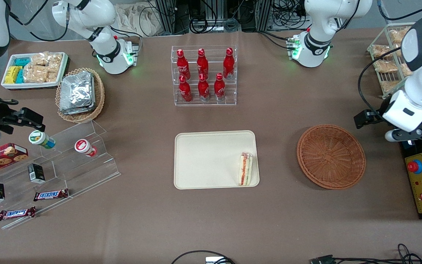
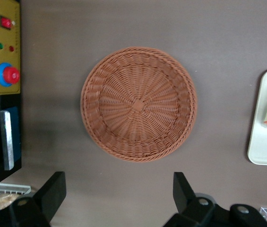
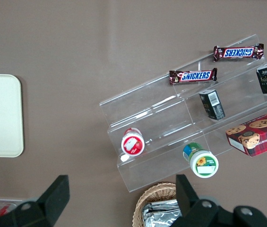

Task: Place sandwich from basket to tray

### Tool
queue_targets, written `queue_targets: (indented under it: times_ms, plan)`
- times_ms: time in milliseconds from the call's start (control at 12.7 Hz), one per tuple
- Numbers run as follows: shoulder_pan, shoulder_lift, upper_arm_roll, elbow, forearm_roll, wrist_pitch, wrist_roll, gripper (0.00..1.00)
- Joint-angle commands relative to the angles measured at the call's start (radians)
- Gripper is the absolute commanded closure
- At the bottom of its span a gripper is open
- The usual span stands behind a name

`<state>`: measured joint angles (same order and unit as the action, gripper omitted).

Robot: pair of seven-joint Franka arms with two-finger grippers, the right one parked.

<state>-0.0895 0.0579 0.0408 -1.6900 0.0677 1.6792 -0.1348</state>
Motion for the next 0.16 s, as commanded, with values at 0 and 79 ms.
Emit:
queue_targets:
  times_ms: [0,79]
  plan:
    - [0.277,0.057,-0.276,0.104,-0.003,-0.050,0.058,0.00]
    - [0.280,0.059,-0.286,0.111,-0.008,-0.050,0.060,0.00]
